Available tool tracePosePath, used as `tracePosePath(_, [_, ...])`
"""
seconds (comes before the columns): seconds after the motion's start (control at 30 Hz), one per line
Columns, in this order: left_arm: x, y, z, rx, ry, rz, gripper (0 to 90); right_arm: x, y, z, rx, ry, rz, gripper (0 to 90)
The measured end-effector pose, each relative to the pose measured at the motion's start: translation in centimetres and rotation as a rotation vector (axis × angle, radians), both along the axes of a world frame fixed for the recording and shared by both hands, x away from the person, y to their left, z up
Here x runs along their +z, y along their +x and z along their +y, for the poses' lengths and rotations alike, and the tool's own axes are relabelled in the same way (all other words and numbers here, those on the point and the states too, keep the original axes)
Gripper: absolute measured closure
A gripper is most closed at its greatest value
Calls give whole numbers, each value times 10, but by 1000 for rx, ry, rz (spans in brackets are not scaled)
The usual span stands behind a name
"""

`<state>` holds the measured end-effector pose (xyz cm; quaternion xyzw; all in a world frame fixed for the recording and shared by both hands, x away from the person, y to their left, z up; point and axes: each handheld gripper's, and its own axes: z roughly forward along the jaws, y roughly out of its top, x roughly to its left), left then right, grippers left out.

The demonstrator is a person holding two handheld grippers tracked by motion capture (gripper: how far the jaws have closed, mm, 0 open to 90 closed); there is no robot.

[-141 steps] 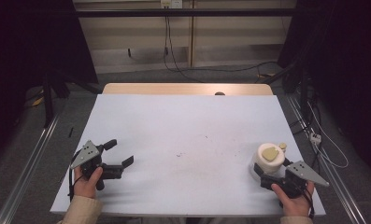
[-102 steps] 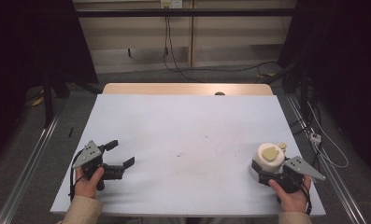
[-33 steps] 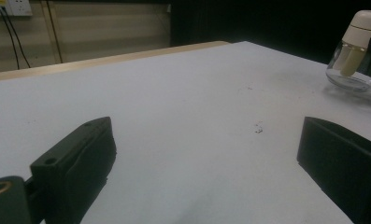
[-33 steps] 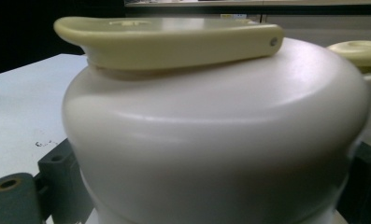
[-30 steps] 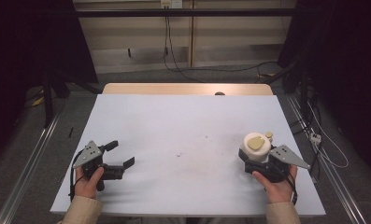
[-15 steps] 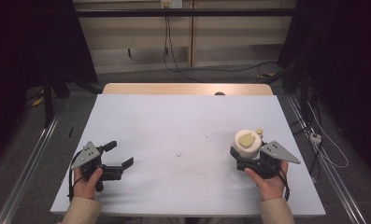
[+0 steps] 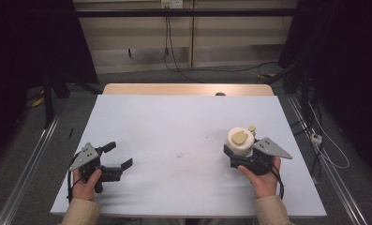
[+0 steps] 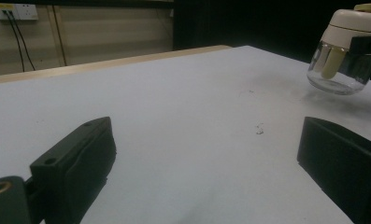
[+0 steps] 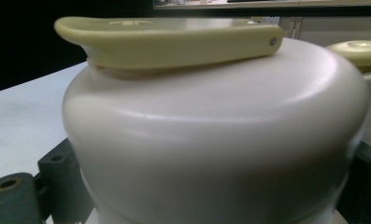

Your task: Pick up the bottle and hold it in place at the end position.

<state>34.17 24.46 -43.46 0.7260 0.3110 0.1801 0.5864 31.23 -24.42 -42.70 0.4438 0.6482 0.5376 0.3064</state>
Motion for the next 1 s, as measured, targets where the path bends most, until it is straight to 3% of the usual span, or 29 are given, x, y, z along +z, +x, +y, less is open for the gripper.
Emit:
tracePosePath(0.8, [1,-1,1,-4,9,-4,40,1,19,17,30,23,13,68])
tracePosePath(1.0, [0,-1,0,-6,8,-3,40,1,23,24,45,0,12,68])
